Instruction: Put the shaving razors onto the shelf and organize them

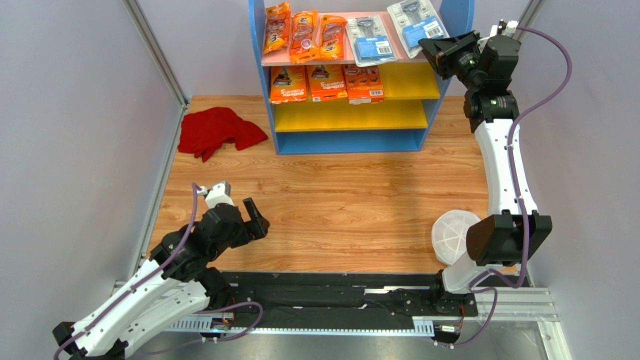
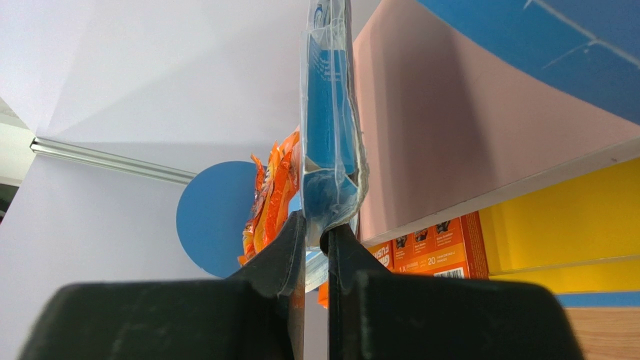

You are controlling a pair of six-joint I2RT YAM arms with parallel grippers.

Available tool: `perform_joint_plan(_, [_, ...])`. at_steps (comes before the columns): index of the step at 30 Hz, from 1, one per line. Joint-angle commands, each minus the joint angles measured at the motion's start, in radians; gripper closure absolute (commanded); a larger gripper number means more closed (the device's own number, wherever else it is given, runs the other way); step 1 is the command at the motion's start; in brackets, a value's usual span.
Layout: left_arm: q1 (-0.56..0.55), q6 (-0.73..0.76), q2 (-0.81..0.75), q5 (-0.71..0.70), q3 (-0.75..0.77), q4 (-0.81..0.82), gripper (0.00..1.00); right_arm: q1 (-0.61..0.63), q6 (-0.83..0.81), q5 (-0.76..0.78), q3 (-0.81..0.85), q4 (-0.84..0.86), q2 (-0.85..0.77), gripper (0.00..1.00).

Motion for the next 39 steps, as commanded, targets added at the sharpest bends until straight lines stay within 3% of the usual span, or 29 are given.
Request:
perform_joint_plan(1, [0.001,0.025,0.003,0.005,0.0,0.027,0.01,-0.004,0.053,-0.042,0.025,0.109,0.038,1.0])
perform_joint_plan(10, [0.001,0.017,0.003,0.011,-0.005,0.034,0.01,0.007,0.053,-0.048,-0.004,0.115,0.055,0.92])
perform_joint_plan(22, [0.001,0.014,-0.003,0.02,-0.014,0.037,0.02,0.016,0.039,-0.074,-0.098,0.158,0.021,0.66])
perform_joint_plan(30, [0.001,0.014,-0.015,0.022,-0.014,0.033,0.02,0.044,0.021,-0.053,-0.153,0.136,-0.043,0.34])
perform_joint_plan(39, [0.001,0.018,-0.023,0.033,-0.014,0.036,0.03,0.042,-0.028,-0.053,-0.161,0.047,-0.092,0.21])
